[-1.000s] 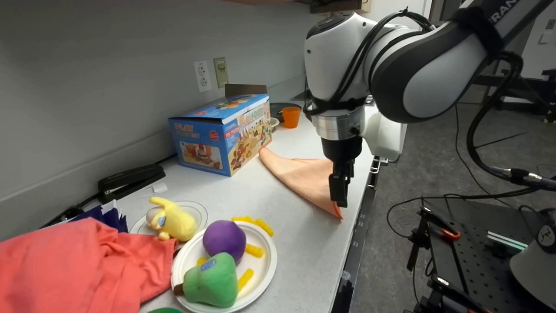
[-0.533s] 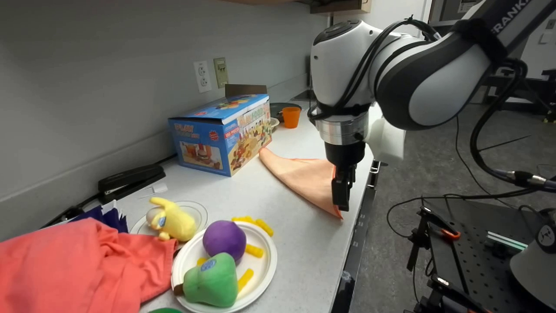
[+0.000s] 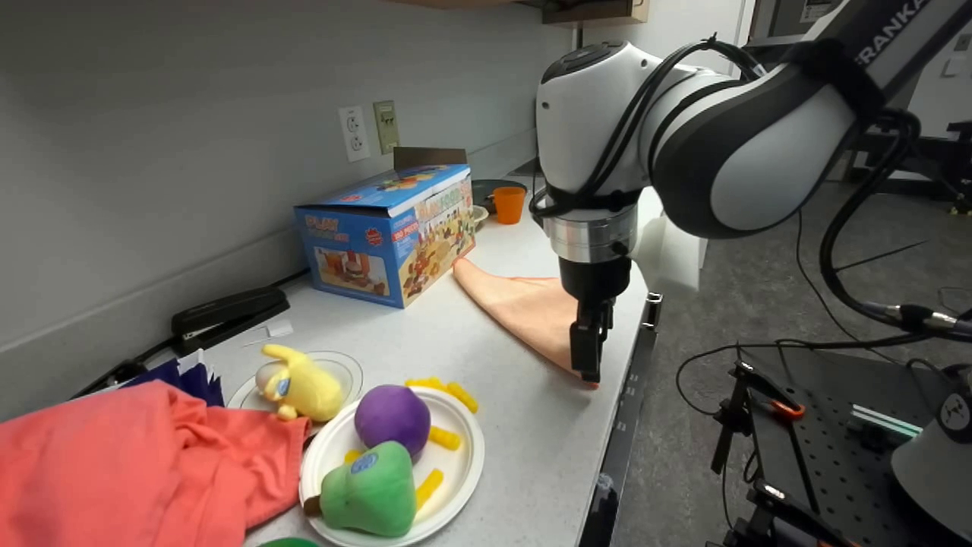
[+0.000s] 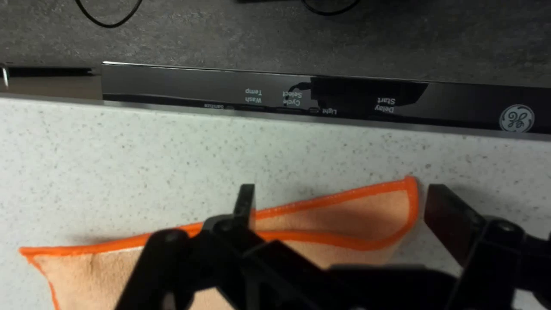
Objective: Fold the cloth
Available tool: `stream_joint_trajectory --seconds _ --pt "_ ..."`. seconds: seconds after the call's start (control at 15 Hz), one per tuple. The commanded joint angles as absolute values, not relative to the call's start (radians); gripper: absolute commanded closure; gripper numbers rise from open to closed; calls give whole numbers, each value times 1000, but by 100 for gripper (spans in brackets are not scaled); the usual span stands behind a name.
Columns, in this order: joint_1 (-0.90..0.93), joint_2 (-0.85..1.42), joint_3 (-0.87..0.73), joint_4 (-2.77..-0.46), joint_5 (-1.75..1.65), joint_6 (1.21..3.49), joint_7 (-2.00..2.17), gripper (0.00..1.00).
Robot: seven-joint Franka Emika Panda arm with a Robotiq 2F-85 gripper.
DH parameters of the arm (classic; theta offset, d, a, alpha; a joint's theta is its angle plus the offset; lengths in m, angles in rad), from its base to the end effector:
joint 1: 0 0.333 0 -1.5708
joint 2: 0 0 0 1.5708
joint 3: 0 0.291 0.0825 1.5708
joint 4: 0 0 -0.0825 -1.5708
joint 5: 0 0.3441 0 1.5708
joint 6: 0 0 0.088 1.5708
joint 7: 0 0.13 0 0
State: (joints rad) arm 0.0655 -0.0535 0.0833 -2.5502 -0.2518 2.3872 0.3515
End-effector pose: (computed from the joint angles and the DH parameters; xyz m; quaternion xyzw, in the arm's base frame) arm 0.4099 0.0548 0.2642 0.9950 -0.0048 -0.0323 0.0940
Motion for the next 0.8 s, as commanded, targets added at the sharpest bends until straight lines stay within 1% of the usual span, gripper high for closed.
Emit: stream_joint_trajectory --seconds 0.0,0.6,0.67,0.73 --pt "78 -29 95 -2520 -195 2390 311 0" --pt "83 33 97 -2477 -247 2377 367 0" --pt "80 19 92 -2491 -251 2379 362 3" --pt "80 21 91 -2491 -255 2381 365 26"
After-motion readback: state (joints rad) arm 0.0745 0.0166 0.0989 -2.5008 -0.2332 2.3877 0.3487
